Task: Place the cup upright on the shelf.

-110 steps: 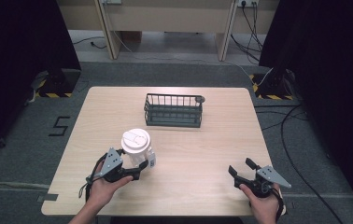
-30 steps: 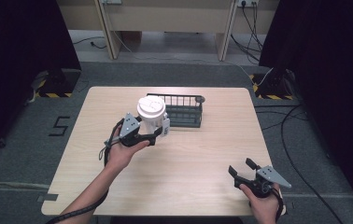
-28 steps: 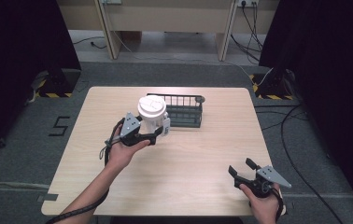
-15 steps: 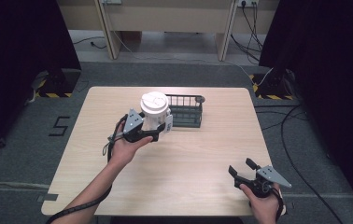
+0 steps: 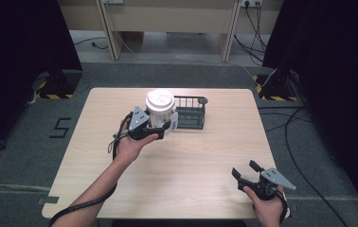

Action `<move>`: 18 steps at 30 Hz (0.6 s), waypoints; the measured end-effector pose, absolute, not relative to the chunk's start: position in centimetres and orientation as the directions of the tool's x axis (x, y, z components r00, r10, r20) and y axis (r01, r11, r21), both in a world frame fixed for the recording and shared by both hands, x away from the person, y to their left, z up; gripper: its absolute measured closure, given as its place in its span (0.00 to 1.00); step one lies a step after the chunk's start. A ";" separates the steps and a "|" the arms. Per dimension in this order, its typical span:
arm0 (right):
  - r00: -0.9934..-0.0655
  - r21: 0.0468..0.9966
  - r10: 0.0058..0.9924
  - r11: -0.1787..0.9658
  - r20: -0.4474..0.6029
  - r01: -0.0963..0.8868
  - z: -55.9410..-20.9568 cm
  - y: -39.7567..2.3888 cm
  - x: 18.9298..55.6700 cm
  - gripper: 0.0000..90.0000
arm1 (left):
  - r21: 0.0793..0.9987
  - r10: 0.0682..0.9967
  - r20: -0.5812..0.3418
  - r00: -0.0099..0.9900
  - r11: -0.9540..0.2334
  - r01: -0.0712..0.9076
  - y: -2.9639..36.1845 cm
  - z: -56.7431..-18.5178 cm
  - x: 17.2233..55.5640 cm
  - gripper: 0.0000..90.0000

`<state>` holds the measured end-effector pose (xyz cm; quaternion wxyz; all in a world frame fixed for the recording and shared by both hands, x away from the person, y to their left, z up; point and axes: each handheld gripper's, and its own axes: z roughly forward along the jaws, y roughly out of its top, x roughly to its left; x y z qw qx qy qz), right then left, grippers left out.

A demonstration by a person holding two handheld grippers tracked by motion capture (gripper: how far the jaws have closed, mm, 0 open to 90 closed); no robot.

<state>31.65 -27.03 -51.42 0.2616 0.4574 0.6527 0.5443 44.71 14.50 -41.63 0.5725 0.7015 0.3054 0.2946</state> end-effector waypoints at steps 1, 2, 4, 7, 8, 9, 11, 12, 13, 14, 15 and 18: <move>-0.445 0.949 0.881 -0.011 0.158 0.314 -51.4 -27.0 31.7 0.18 | 0.983 0.766 0.062 0.639 -0.156 0.092 14.5 -41.6 44.8 0.20; -0.445 0.949 0.881 -0.012 0.159 0.315 -51.4 -27.0 31.7 0.18 | 0.983 0.766 0.062 0.639 -0.156 0.092 14.4 -41.5 44.9 0.19; -0.445 0.949 0.882 -0.010 0.156 0.314 -51.4 -27.0 31.7 0.18 | 0.984 0.767 0.059 0.639 -0.151 0.091 14.2 -41.4 45.1 0.20; -0.445 0.949 0.881 -0.012 0.159 0.315 -51.4 -27.0 31.7 0.18 | 0.985 0.767 0.057 0.639 -0.150 0.091 14.1 -41.4 45.3 0.20; -0.446 0.949 0.881 -0.013 0.160 0.315 -51.4 -27.0 31.7 0.18 | 0.985 0.767 0.059 0.639 -0.150 0.090 13.9 -41.3 45.4 0.20; -0.446 0.949 0.881 -0.013 0.160 0.315 -51.4 -27.0 31.7 0.18 | 0.985 0.767 0.059 0.639 -0.150 0.090 13.9 -41.3 45.4 0.20; -0.445 0.950 0.881 -0.014 0.160 0.313 -51.4 -27.1 31.7 0.18 | 0.985 0.767 0.060 0.639 -0.150 0.088 13.8 -41.2 45.5 0.19; -0.445 0.950 0.881 -0.015 0.160 0.313 -51.4 -27.1 31.7 0.18 | 0.984 0.767 0.062 0.639 -0.152 0.088 13.8 -41.2 45.6 0.19; -0.445 0.949 0.881 -0.015 0.161 0.313 -51.4 -27.1 31.7 0.18 | 0.985 0.767 0.057 0.639 -0.146 0.089 13.7 -41.1 45.7 0.20; -0.445 0.949 0.881 -0.017 0.163 0.315 -51.4 -27.1 31.7 0.18 | 0.985 0.767 0.059 0.639 -0.148 0.088 13.7 -41.1 45.8 0.20; -0.443 0.949 0.881 -0.018 0.164 0.316 -51.4 -27.1 31.7 0.18 | 0.986 0.768 0.057 0.638 -0.145 0.087 13.6 -41.0 45.8 0.19; -0.443 0.948 0.881 -0.018 0.164 0.317 -51.4 -27.1 31.7 0.18 | 0.986 0.768 0.057 0.638 -0.144 0.086 13.4 -40.8 46.1 0.20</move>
